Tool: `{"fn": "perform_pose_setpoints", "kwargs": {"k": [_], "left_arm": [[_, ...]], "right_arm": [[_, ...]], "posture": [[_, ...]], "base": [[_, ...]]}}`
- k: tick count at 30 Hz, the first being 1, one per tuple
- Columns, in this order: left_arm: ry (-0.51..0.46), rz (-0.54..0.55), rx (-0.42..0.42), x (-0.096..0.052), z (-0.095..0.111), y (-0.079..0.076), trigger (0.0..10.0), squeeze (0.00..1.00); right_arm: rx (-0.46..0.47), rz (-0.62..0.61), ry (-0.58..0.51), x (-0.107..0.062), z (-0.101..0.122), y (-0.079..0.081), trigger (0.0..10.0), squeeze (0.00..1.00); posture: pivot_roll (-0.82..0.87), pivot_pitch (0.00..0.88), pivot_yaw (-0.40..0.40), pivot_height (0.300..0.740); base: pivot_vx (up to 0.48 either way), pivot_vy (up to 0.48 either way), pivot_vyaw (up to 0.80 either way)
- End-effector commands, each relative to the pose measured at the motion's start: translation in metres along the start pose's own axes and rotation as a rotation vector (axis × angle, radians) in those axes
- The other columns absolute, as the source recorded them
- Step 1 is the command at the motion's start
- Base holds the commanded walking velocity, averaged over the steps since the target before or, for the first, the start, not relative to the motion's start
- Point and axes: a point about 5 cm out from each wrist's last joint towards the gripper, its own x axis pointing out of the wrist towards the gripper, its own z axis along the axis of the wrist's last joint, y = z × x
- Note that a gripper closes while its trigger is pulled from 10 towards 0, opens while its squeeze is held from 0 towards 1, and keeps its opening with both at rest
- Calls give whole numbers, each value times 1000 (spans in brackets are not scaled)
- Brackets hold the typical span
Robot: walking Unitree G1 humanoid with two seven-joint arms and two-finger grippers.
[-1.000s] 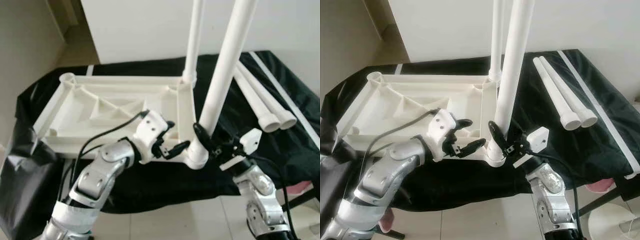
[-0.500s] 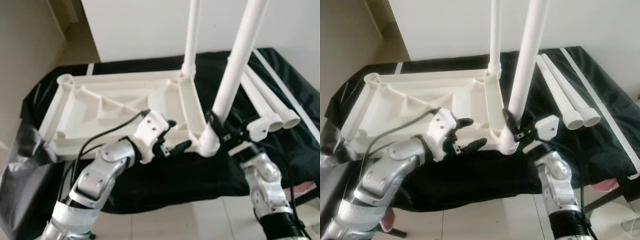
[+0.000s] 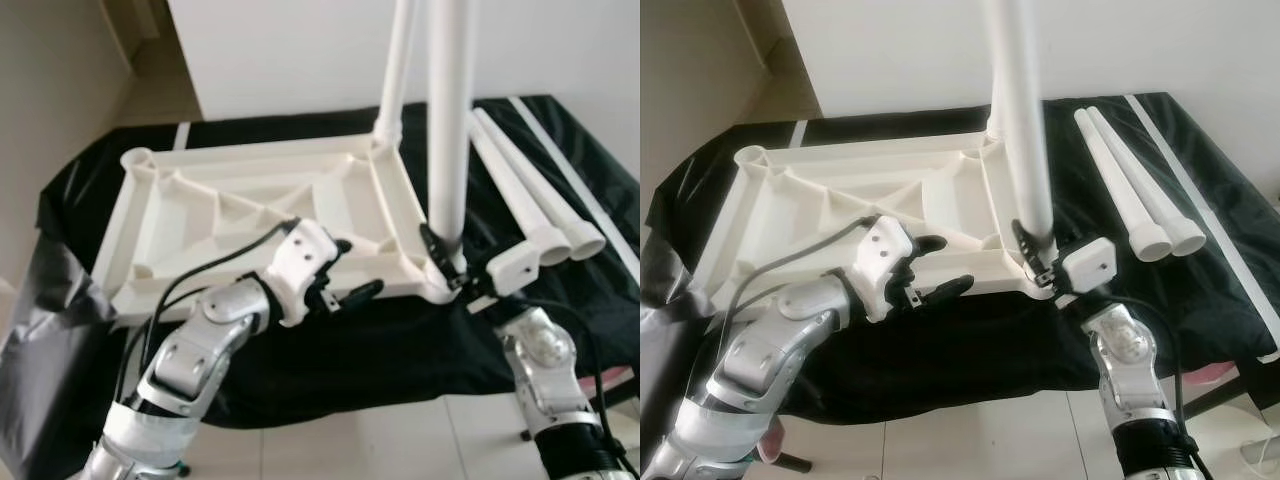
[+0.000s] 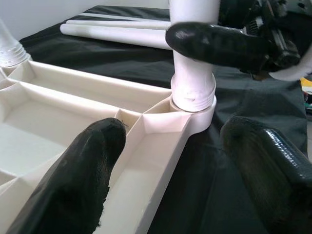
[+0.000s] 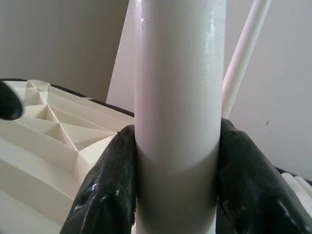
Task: Building children table
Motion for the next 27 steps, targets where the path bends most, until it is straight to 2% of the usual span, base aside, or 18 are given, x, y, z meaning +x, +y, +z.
{"fn": "perform_pose_setpoints", "kwargs": {"k": [1, 9, 11, 13, 15, 18, 27], "left_arm": [[1, -11, 1, 0, 2, -1, 10000, 0], [0, -16, 6, -1, 3, -1, 10000, 0], [1, -18, 10, 0, 3, 0, 10000, 0], [1, -18, 10, 0, 3, 0, 10000, 0], [-1, -22, 12, 0, 3, 0, 10000, 0], [0, -27, 14, 1, 4, 0, 10000, 0], [0, -36, 12, 2, 3, -1, 10000, 0]], "right_arm": [[88, 80, 211, -25, -36, 28, 10000, 0], [126, 45, 214, -31, -40, 30, 10000, 0], [220, -52, 214, -34, -42, 25, 10000, 0], [220, -52, 214, -34, -42, 25, 10000, 0], [332, -159, 216, -38, -46, 20, 10000, 0], [385, -213, 226, -41, -49, 17, 10000, 0], [358, -208, 284, -39, -55, 12, 10000, 0]], "posture": [[-36, 100, 49, 740], [-39, 93, 57, 740], [-39, 89, 56, 740], [-39, 89, 56, 740], [-42, 83, 60, 740], [-45, 80, 63, 740], [-47, 78, 65, 740]], "base": [[0, 0, 0], [0, 0, 0], [0, 0, 0], [0, 0, 0], [0, 0, 0], [0, 0, 0], [0, 0, 0]]}}
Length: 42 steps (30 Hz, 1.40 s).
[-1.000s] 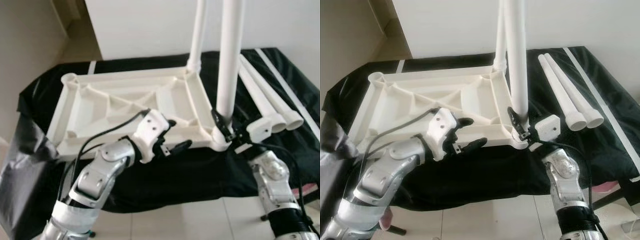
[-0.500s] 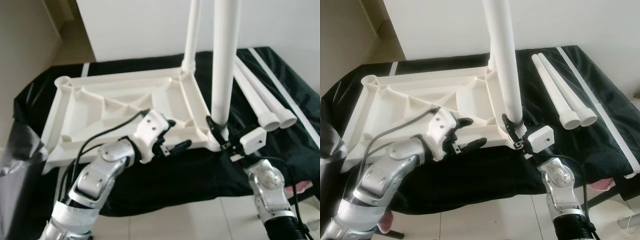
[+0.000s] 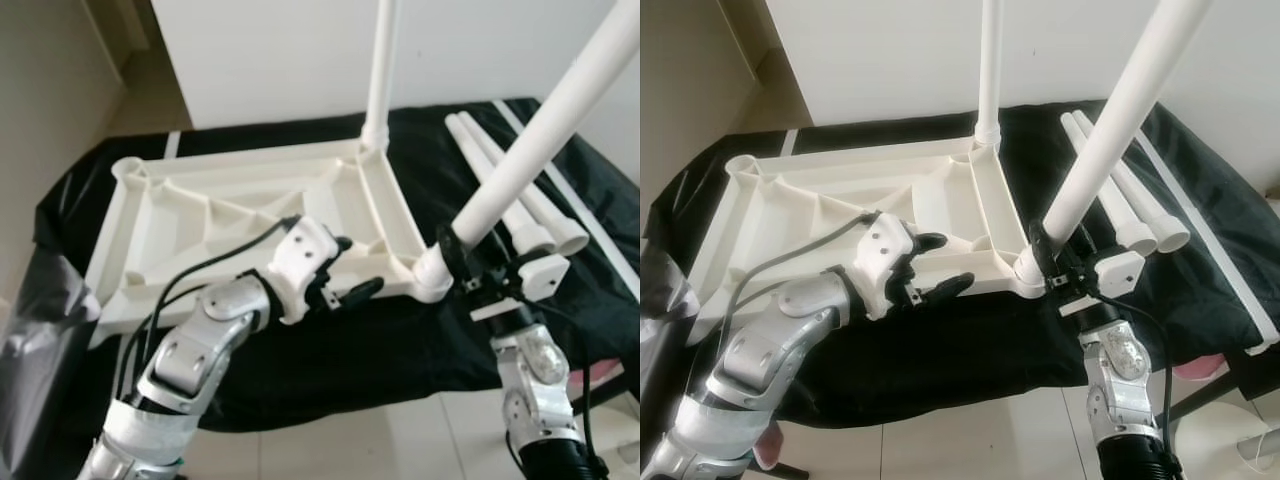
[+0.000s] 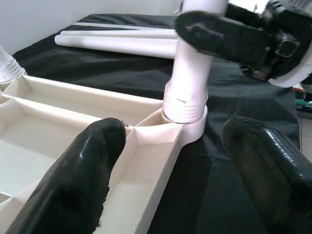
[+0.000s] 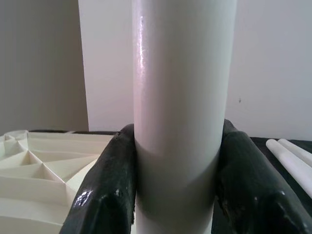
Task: Building children table
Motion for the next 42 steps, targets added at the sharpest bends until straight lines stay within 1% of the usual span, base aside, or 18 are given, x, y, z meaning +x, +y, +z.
{"fn": "perform_pose_setpoints", "kwargs": {"k": [1, 4, 5, 6, 8, 10, 15, 19, 21, 25, 27, 29, 31, 36, 37, 38, 41, 42], "left_arm": [[2, -34, 4, 1, 0, -2, 10000, 0], [2, -34, 4, 1, 0, -2, 10000, 0], [2, -34, 3, 0, 0, -2, 10000, 0], [2, -34, 3, 0, 0, -2, 10000, 0], [1, -30, 2, 0, 0, -3, 10000, 0], [1, -27, 1, -1, 0, -3, 10000, 0], [1, -23, 1, -1, 0, -3, 10000, 0], [0, -24, 1, 0, 0, -4, 10000, 0], [-1, -24, 1, 0, 0, -4, 10000, 0], [-1, -21, 3, -1, 1, -3, 10000, 0], [-1, -21, 2, -1, 1, -3, 10000, 0], [-1, -24, 1, -1, 1, -4, 10000, 0], [0, -26, 0, 0, 0, -4, 10000, 0], [0, -32, 0, 0, 1, -4, 10000, 0], [1, -34, 0, 0, 1, -4, 10000, 0], [1, -35, 0, 0, 1, -4, 10000, 0], [2, -33, 0, 0, 1, -3, 10000, 0], [2, -33, 0, 0, 1, -3, 10000, 0]], "right_arm": [[53, -33, 316, -32, -47, 0, 10000, 0], [53, -33, 316, -32, -47, 0, 10000, 0], [36, -20, 332, -27, -48, 1, 10000, 0], [36, -20, 332, -27, -48, 1, 10000, 0], [-32, 23, 380, -17, -49, 1, 10000, 0], [-44, 30, 399, -15, -50, 0, 10000, 0], [-27, 10, 417, -13, -51, -3, 10000, 0], [-36, 1, 403, -12, -49, -5, 10000, 0], [-21, -12, 385, -12, -48, -5, 10000, 0], [102, -83, 299, -21, -41, -10, 10000, 0], [120, -103, 292, -24, -40, -12, 10000, 0], [167, -144, 304, -29, -43, -16, 10000, 0], [189, -158, 299, -30, -43, -19, 10000, 0], [169, -173, 325, -31, -45, -25, 10000, 0], [149, -167, 342, -31, -47, -25, 10000, 0], [72, -93, 334, -27, -44, -20, 10000, 0], [8, -6, 316, -25, -40, -12, 10000, 0], [8, -6, 316, -25, -40, -12, 10000, 0]], "posture": [[-47, 78, 65, 740], [-47, 78, 65, 740], [-44, 76, 59, 740], [-44, 76, 59, 740], [-38, 72, 53, 740], [-37, 71, 50, 740], [-37, 71, 49, 740], [-39, 71, 47, 740], [-39, 71, 47, 740], [-40, 74, 46, 740], [-41, 75, 47, 740], [-44, 78, 50, 740], [-48, 81, 53, 740], [-51, 86, 58, 740], [-53, 88, 60, 740], [-51, 91, 59, 740], [-50, 92, 57, 740], [-50, 92, 57, 740]], "base": [[0, 0, 0], [0, 0, 0], [0, 0, 0], [0, 0, 0], [0, 0, 0], [0, 0, 0], [0, 0, 0], [0, 0, 0], [0, 0, 0], [0, 0, 0], [0, 0, 0], [0, 0, 0], [0, 0, 0], [0, 0, 0], [0, 0, 0], [0, 0, 0], [0, 0, 0], [0, 0, 0]]}}
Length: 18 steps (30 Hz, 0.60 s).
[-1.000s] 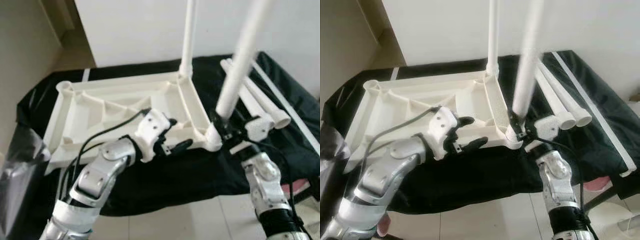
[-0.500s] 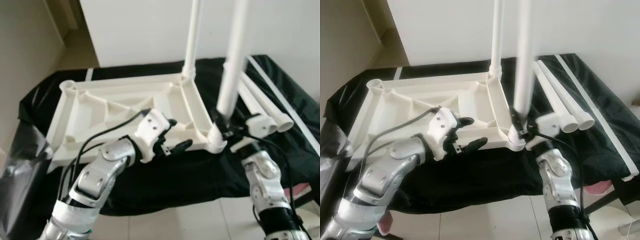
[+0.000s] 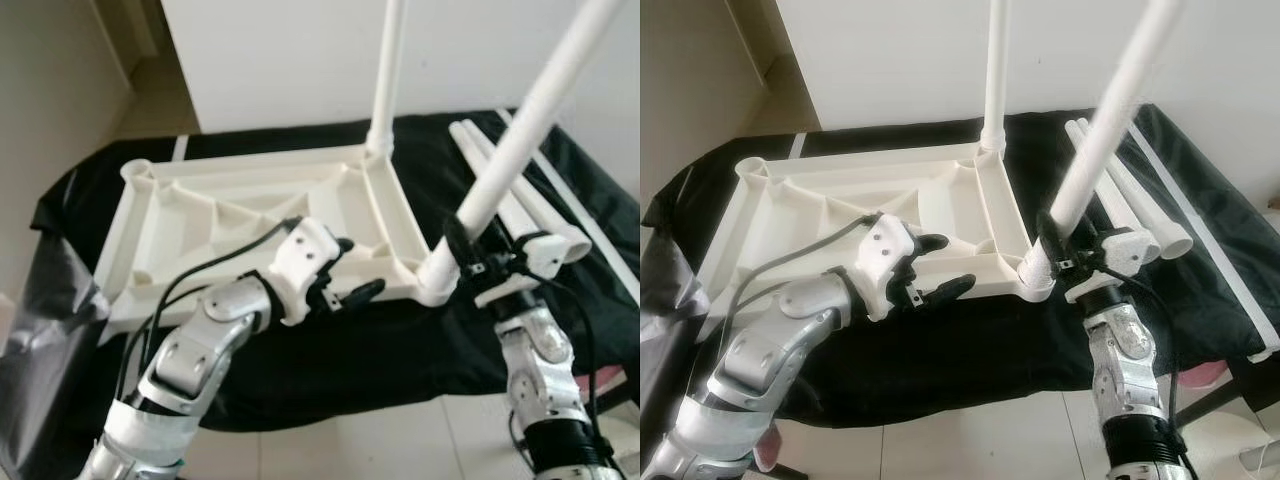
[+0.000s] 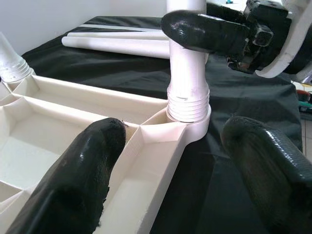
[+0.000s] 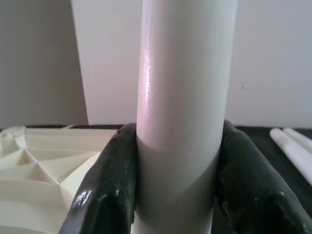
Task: Building children table
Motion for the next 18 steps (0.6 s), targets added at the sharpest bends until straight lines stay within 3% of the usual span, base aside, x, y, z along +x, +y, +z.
{"fn": "perform_pose_setpoints", "kwargs": {"k": [1, 6, 18], "left_arm": [[0, -29, 0, 0, 1, -3, 10000, 0], [2, -22, -2, -1, 1, -2, 10000, 0], [2, -18, -4, -1, 1, -1, 10000, 0]], "right_arm": [[-34, 55, 241, -32, -39, 6, 10000, 0], [-78, 138, 223, -34, -36, 17, 10000, 0], [-84, 122, 219, -35, -35, 13, 10000, 0]], "posture": [[-50, 92, 57, 740], [-47, 96, 49, 740], [-54, 101, 50, 740]], "base": [[0, 0, 0], [0, 0, 0], [0, 0, 0]]}}
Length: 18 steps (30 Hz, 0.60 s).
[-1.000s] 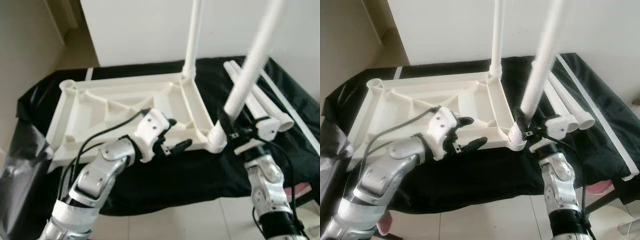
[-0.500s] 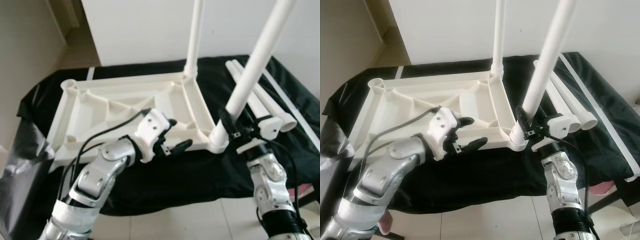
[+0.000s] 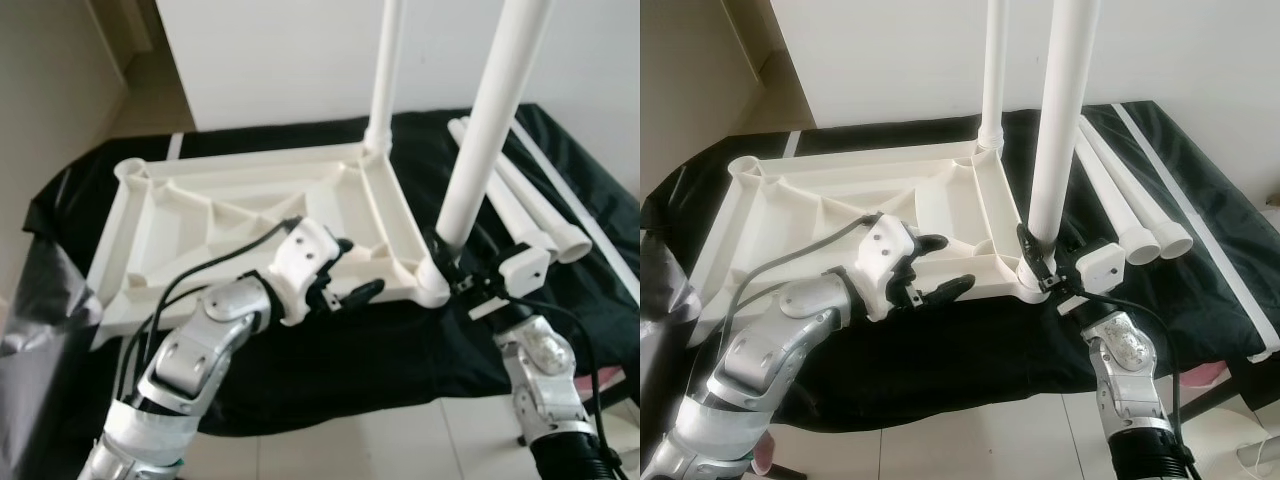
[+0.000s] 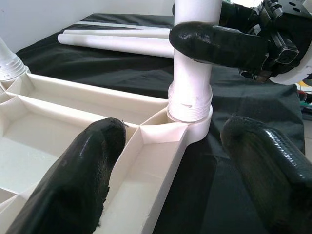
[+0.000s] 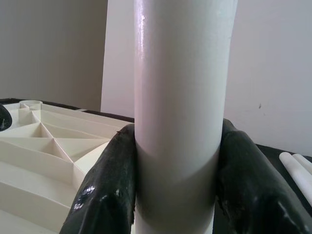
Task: Building children table
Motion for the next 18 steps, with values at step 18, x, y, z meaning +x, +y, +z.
{"fn": "perform_pose_setpoints", "kwargs": {"k": [18], "left_arm": [[-5, -19, 0, 0, 2, -1, 10000, 0]], "right_arm": [[177, -202, 278, -20, -48, 1, 10000, 0]], "posture": [[-49, 100, 45, 740]], "base": [[0, 0, 0]]}}
